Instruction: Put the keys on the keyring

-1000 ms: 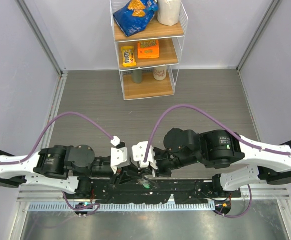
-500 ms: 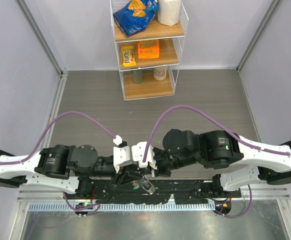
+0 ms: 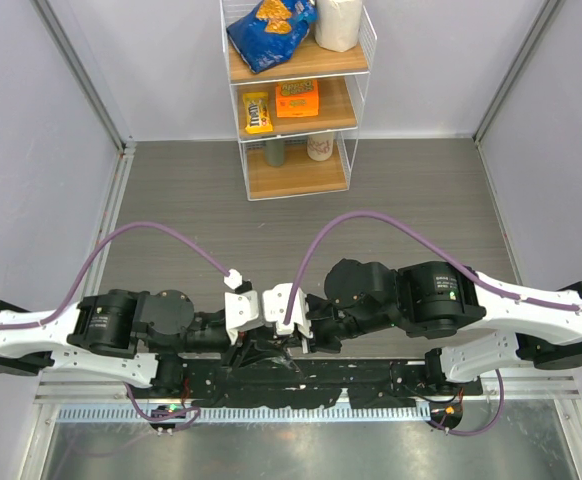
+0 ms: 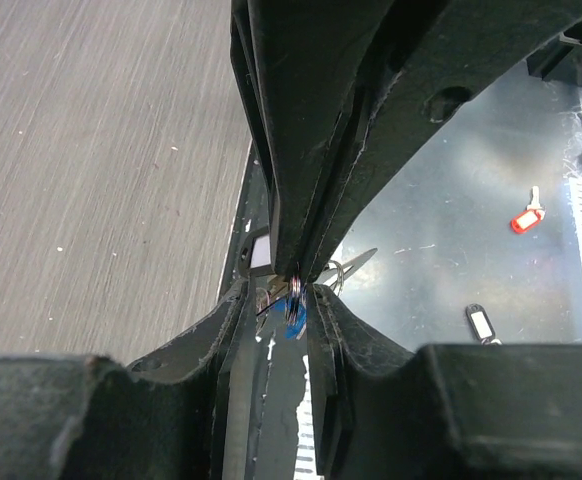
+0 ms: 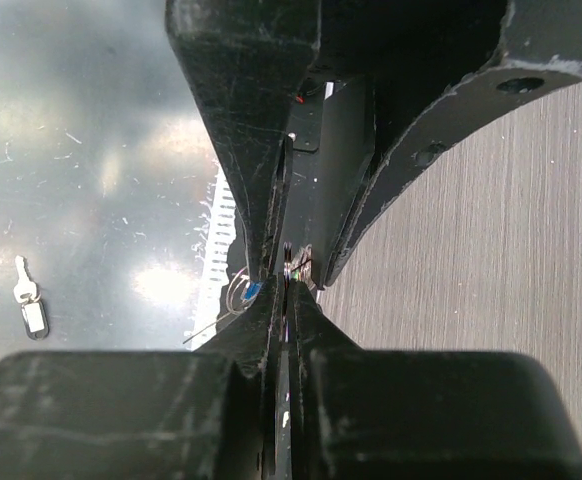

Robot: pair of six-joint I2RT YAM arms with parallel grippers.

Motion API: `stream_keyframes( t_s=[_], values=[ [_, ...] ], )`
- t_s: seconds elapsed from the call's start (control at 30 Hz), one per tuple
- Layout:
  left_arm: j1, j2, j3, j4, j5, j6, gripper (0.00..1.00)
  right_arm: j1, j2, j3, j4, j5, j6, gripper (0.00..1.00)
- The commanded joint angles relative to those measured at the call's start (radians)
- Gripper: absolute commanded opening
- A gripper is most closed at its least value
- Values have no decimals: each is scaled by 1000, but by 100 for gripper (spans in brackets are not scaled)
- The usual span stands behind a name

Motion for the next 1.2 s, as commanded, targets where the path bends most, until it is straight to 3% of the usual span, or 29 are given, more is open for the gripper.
stream_keyframes(
  t_s=[0.0, 0.4, 0.67, 0.8, 0.93, 1.17],
  values=[
    [3, -11, 39, 3, -15, -8, 31, 5, -23, 2, 61, 19, 9, 5],
    [1, -11, 42, -2, -16, -8, 25, 6, -22, -3, 64, 18, 11, 5],
    [3, -7, 50, -2, -15, -7, 17, 5, -17, -3, 66, 19, 11, 5],
    [3, -5, 54, -5, -13, -4, 20, 5, -14, -4, 67, 21, 14, 5],
    [3, -7, 56, -3, -13, -4, 29, 5, -12, -4, 64, 19, 14, 5],
    [3, -7, 54, -5, -19, -2, 31, 6, -11, -3, 64, 18, 14, 5]
  ],
)
